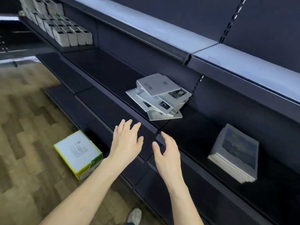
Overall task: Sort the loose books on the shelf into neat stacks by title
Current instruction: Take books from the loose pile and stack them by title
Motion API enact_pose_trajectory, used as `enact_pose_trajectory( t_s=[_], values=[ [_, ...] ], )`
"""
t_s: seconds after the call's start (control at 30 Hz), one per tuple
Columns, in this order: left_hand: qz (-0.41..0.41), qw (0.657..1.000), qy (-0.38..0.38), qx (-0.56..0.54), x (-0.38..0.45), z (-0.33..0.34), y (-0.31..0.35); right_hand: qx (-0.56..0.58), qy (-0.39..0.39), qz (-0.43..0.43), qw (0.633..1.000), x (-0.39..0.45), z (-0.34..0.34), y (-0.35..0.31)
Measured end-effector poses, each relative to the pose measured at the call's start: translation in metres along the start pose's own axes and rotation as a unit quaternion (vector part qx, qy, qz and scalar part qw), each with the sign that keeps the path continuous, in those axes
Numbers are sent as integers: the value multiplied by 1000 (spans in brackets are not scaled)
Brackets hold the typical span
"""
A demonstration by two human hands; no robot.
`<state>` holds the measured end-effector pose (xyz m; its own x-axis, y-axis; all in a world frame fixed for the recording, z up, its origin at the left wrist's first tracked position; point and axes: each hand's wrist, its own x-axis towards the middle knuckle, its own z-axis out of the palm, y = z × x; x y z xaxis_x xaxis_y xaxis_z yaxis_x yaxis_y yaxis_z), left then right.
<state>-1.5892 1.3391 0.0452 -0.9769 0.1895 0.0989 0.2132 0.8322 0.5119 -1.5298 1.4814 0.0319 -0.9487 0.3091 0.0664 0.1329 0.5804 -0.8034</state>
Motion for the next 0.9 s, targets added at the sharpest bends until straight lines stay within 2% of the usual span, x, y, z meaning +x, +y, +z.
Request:
enact_pose_trajectory(
  t_s=[0.43, 0.6, 0.9],
  values=[
    [20, 999, 26, 28, 129, 4, -7, 32, -3, -52, 998, 148, 26, -12],
    [19, 999, 37, 32, 165, 7, -14, 32, 42, -84, 995, 198, 40, -12],
    [38, 999, 21, -10, 214, 7, -37, -25, 15, -26, 999, 251, 72, -12]
  ],
)
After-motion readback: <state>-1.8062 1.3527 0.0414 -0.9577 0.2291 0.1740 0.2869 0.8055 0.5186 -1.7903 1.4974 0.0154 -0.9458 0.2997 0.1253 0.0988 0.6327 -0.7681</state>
